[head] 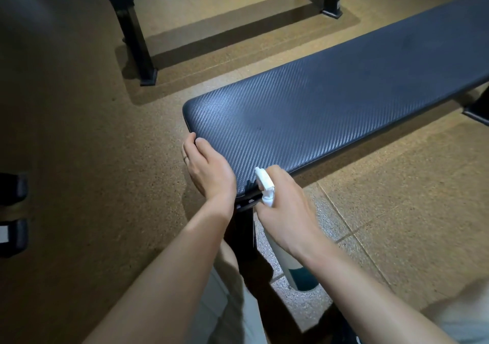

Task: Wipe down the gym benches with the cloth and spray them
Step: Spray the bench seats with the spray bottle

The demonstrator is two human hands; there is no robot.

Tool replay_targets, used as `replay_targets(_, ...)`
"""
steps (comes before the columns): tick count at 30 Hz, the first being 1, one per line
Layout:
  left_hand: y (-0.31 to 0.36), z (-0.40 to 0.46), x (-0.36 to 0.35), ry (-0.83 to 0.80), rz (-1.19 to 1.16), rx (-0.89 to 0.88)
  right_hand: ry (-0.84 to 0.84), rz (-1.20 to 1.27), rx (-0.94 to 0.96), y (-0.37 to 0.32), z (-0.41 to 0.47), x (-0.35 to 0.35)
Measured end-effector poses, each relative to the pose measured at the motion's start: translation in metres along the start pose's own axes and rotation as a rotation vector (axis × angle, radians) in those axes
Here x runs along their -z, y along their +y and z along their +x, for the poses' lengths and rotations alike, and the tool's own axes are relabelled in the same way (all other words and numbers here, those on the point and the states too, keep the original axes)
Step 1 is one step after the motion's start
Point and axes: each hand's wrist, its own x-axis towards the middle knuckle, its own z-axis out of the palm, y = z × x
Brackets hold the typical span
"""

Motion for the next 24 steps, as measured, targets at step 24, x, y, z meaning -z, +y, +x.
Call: replay_targets(24,0.014,-0.004,0.003,-0.215,0.483,-0.174,0.268,0.018,-0.295,0.037,0.014,0.054)
